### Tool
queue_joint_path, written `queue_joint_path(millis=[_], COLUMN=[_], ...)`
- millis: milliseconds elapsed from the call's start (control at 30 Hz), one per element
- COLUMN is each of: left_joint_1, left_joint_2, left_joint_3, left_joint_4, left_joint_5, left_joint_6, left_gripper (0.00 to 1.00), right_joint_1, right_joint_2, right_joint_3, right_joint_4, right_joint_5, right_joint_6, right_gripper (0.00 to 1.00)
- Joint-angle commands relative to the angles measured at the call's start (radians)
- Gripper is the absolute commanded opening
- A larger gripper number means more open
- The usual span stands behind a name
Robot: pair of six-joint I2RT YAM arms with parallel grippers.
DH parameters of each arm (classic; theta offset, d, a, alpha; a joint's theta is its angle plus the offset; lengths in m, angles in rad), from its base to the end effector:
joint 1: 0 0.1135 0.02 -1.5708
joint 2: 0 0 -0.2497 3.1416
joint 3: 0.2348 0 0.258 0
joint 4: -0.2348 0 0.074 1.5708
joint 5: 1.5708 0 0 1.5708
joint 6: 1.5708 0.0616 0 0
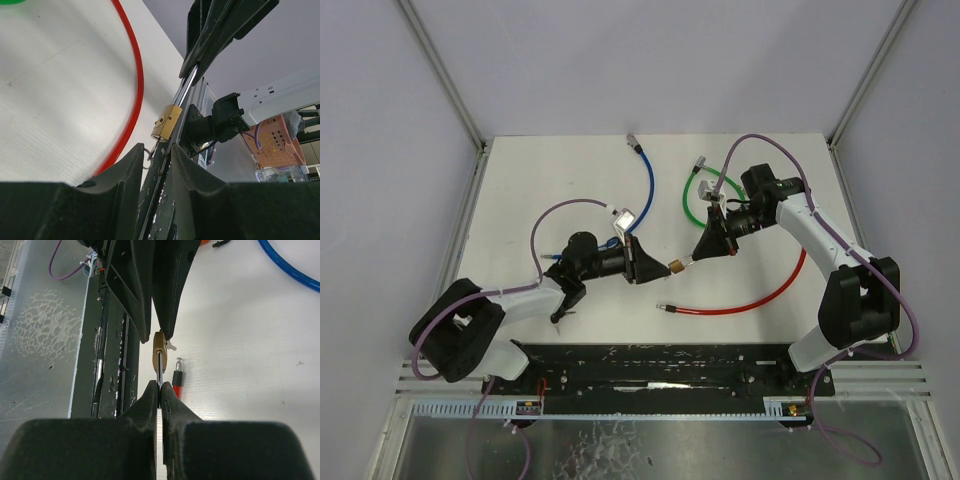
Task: Lock with the key
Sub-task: Lock the lock.
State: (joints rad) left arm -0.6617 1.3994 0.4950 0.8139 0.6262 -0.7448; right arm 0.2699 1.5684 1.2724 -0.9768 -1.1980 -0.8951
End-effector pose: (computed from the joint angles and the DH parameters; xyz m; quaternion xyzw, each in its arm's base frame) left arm 0.2170 -0.2147 0.1882 0.1784 0.7105 -0.5884 0.3423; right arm 0.2789 0.1367 0.2552 -0.5192 0.6360 0.4928 0.2881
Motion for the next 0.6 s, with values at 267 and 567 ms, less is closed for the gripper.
queue_joint_path(millis=[267, 567], left_joint_1=[-0.018, -0.020], left_joint_2=[0.018, 0.017], left_joint_3=[0.046, 0.053], left_joint_4=[-0.059, -0.066], left_joint_5=[-0.010, -0.012], left_joint_6=[0.056, 0.065], left_gripper=[0.22, 0.00], right_joint_1=[-0.007, -0.006], right_joint_2=[-0.005, -0.005], right_joint_3=[0.041, 0.041], right_joint_4=[-0.021, -0.023], right_joint_5=[-0.061, -0.061], right_joint_6=[-0.011, -0.012], right_gripper=[0.00, 0.00])
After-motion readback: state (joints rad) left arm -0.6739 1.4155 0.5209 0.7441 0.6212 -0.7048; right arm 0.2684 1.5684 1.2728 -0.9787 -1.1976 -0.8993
